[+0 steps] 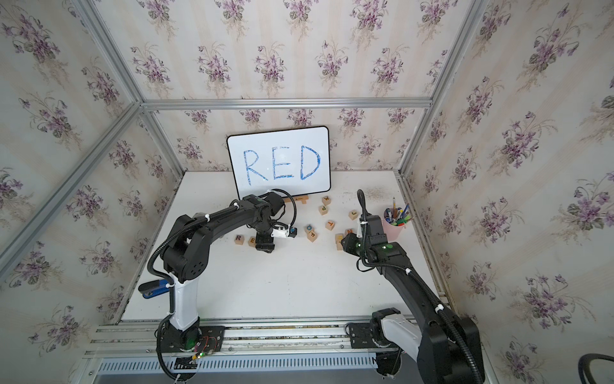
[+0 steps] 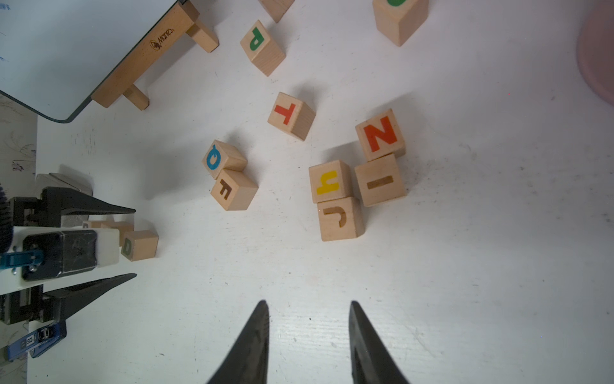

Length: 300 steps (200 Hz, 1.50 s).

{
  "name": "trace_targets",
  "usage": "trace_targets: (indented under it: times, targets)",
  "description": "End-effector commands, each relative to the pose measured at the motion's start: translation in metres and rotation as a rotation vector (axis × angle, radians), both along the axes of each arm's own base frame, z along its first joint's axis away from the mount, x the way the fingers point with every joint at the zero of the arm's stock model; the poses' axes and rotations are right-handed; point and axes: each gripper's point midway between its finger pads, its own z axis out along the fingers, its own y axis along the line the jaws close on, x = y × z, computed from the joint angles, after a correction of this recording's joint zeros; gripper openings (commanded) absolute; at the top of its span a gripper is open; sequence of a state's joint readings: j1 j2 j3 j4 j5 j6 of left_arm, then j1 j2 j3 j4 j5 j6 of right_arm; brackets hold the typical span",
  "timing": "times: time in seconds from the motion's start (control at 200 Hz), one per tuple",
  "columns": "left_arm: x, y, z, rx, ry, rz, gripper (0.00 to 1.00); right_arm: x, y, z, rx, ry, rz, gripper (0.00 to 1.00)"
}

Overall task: Assemble the uppercase word "red" with letter blocks
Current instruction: Adjust the letter block at the center of the board.

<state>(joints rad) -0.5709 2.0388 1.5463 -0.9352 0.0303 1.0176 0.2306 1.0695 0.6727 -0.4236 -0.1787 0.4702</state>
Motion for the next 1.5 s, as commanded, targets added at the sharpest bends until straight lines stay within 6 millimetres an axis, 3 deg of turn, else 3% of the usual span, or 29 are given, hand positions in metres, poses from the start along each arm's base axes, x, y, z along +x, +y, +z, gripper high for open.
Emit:
trace_targets:
  times: [0.0,0.39,0.74,1.019,1.354,1.494]
  targets:
    - [-0.007,0.005,-0.002,0.016,0.023,-0.040,0.78,0.003,0.000,0.002,0.004,-0.009,-0.010,0.36]
    - [-0.004,0.008,-0.011,0.042,0.020,-0.056,0.67,0.002,0.000,0.001,0.004,-0.007,-0.013,0.35]
    - [-0.001,0.011,-0.019,0.071,0.020,-0.073,0.47,0.000,-0.002,-0.001,-0.003,-0.003,-0.018,0.35]
    - [0.005,0.012,-0.018,0.076,0.009,-0.068,0.43,0.000,-0.002,-0.002,-0.002,-0.002,-0.015,0.35]
    - [0.011,0.023,-0.020,0.088,0.008,-0.049,0.42,0.001,-0.001,-0.002,-0.001,-0.003,-0.015,0.34]
    - [0.012,0.022,-0.017,0.084,0.000,-0.043,0.60,0.001,-0.001,-0.001,0.001,-0.004,-0.016,0.35]
